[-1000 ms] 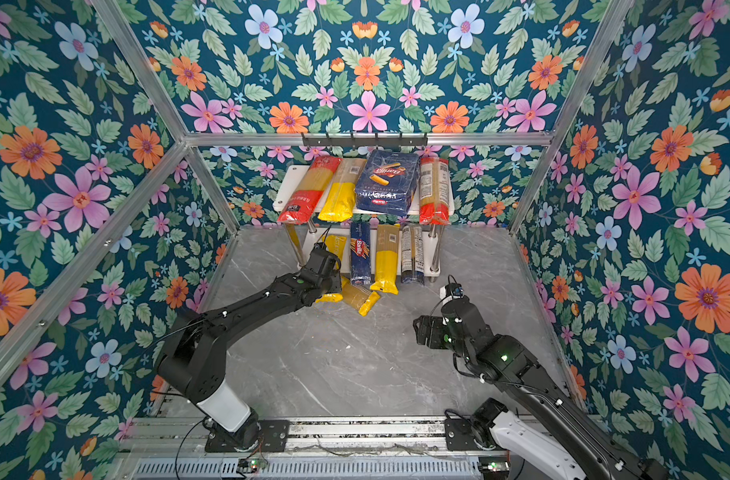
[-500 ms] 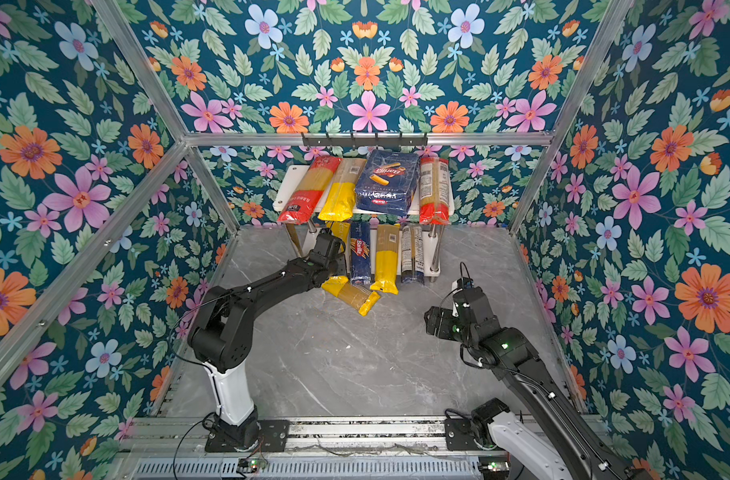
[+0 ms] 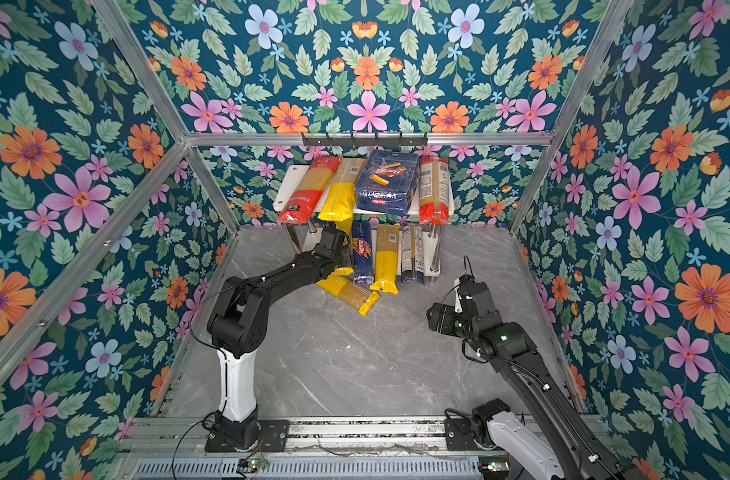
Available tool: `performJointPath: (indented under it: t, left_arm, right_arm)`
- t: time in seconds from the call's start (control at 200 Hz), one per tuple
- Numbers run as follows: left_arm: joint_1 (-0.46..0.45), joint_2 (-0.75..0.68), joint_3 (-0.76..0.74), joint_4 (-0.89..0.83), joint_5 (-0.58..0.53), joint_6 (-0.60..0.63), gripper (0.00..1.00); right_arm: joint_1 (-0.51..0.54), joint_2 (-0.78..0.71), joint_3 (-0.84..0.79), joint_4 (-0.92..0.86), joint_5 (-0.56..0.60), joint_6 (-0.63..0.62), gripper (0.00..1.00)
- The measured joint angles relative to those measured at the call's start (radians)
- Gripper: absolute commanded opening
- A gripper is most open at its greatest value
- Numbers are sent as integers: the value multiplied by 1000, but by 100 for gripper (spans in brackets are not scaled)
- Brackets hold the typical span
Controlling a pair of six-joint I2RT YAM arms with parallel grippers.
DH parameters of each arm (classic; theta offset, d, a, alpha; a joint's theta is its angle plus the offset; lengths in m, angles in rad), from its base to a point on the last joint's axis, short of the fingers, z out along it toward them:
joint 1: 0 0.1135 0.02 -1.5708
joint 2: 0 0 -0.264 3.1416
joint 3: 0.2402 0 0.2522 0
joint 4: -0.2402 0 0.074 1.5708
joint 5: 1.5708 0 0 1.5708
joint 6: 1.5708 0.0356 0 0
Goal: Place and organize the pasta boxes and bags onto the shelf
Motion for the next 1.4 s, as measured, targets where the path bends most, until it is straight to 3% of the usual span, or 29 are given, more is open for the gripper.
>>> performJointPath:
  t: [0.31,0.7,0.755,0.855,0.95,1.06,1.4]
  left_arm:
    - [-1,46,36,63,74,-26,0]
    - [-15,-2,-10,26,76,-46,0]
    - [-16,-17,-22,7,72,-45,9]
    - [-19,-30,-31,-17,64,-43,49]
    - [-19,-31,-34,-42,60,-39,70]
    - [-18,-29,-35,-56,64,-35,78]
    - [-25,-94,-83,-77,70,-25,93]
  right_arm:
    - [-9,0,4,-1,-6,-3,88]
    - [-11,0,4,1,-21,-3,88]
    - [-11,0,4,2,-22,-3,88]
    - [-11,-5,4,2,-27,-2,88]
    - [-11,-5,7,2,-36,1,88]
    - [-11,-10,10,1,-39,1,88]
    - [-11,-17,23,-7,-48,12,89]
